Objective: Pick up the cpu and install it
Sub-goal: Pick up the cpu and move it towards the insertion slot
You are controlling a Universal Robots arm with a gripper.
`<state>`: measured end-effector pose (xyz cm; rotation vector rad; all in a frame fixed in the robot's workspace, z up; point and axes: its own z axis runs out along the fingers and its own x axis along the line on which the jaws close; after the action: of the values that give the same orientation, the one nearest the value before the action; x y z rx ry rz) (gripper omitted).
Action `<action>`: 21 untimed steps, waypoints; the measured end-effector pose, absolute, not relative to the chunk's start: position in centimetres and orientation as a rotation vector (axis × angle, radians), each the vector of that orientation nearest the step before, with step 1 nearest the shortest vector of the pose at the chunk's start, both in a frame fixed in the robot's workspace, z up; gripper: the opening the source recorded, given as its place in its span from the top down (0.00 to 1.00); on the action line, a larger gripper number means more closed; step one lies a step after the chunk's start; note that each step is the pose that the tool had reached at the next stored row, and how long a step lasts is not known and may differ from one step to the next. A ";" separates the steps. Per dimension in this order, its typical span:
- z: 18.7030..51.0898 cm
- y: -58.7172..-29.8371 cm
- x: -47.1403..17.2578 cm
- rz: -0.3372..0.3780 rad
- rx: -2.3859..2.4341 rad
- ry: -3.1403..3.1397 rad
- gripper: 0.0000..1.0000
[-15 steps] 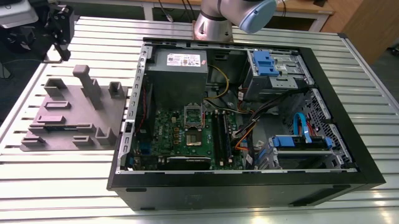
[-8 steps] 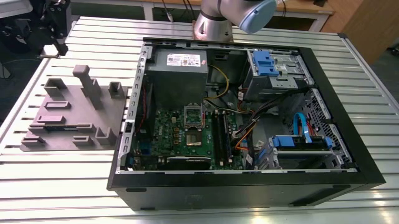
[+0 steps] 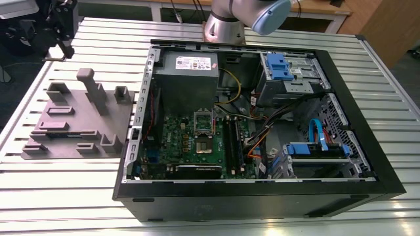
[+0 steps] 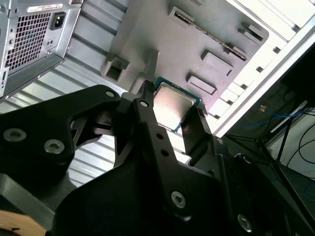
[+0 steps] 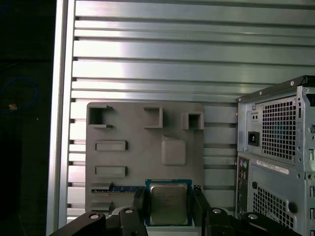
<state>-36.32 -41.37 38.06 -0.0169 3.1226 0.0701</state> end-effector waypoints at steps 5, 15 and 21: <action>38.1 -41.4 -35.3 0.070 -0.017 3.123 0.53; 38.1 -41.4 -33.2 0.070 -0.017 3.123 0.53; 38.1 -41.4 -32.6 0.070 -0.017 3.123 0.53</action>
<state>-32.60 -41.37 38.07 -0.0169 3.1227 0.0700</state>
